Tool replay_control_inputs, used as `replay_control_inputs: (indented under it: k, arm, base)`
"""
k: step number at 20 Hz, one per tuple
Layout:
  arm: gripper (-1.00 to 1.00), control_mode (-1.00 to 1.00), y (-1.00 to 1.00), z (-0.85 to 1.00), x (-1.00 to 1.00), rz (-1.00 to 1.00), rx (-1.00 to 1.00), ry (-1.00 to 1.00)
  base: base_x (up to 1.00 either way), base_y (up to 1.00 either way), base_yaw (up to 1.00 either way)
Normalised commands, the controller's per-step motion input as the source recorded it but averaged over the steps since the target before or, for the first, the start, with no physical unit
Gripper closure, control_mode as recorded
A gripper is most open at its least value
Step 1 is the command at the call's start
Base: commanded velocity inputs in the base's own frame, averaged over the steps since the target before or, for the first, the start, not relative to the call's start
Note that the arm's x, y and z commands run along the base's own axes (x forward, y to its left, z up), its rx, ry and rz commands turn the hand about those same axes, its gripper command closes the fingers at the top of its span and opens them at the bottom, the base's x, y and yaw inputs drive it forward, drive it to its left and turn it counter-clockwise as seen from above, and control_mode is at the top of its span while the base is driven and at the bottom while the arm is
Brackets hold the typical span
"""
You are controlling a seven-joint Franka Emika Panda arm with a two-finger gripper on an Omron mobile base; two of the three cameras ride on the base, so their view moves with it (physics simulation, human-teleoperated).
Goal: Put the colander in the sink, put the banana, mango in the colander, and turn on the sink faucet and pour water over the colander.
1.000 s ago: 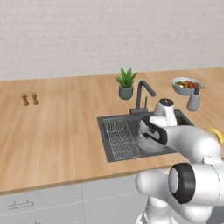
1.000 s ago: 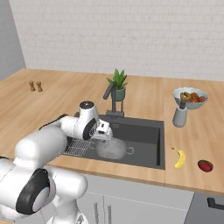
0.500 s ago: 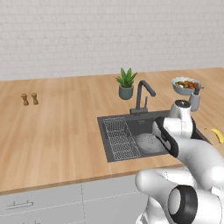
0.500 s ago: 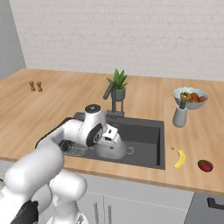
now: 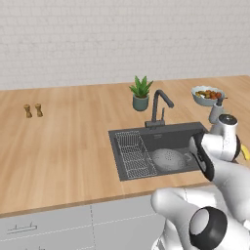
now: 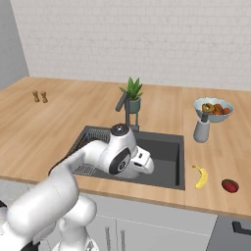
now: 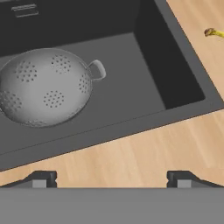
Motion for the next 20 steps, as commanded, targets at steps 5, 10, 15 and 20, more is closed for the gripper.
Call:
replay_control_inputs:
  k: [5,10,15,20]
  arm:
    - [-1.0,-1.0,-0.84,0.27,-0.07,0.0,0.01,-0.01]
    - [-1.0,-1.0,-0.71,0.09,-0.01,-0.02,0.0,0.0]
    - [-1.0,-1.0,-0.7,0.04,0.0,-0.04,0.0,0.01]
    - [-1.0,-1.0,-0.61,0.02,0.03,-0.03,0.0,0.11]
  base:
    - [0.0,0.0,0.0]
    - [0.0,0.0,0.0]
    - [0.0,0.0,0.0]
    - [0.0,0.0,0.0]
